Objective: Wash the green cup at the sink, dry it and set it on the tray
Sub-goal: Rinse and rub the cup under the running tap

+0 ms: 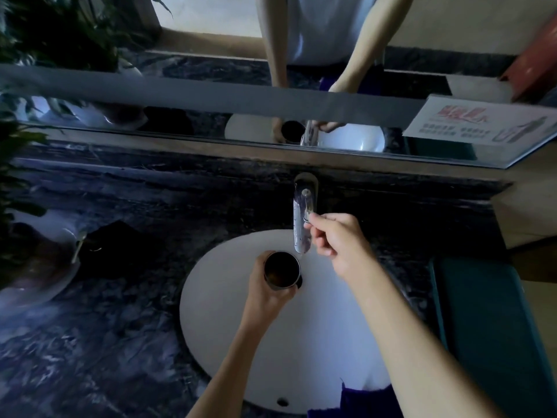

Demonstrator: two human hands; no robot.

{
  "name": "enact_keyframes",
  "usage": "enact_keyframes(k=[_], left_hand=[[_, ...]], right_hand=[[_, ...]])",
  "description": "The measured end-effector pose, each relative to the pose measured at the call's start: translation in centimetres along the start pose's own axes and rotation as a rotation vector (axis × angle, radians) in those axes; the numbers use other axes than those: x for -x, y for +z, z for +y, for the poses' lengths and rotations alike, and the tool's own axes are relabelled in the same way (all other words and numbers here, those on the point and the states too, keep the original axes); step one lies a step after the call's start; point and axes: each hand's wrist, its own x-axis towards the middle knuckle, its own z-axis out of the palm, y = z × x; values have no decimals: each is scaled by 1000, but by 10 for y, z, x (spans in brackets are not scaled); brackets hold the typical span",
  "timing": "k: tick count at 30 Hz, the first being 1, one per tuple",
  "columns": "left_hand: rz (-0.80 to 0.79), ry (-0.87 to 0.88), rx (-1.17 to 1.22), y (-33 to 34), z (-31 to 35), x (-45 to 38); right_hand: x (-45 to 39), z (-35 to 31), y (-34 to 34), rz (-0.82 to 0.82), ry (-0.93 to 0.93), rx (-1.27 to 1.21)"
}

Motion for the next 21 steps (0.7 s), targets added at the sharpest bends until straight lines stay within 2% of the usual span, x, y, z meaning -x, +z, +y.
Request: enact_keyframes(k=[9,12,14,21], left_hand=[[-44,-65,52,-1,-22,-6],[-46,-85,66,6,-28,-10],[-41,-98,71,10,-30,-13],[-131,-95,32,32,-37,-21]], right_hand=[[2,8,-6,-46,-23,-30],[-2,22,-17,61,-28,-76],[-4,40,-27,149,-19,-19],[-13,97,-47,237,116,61]])
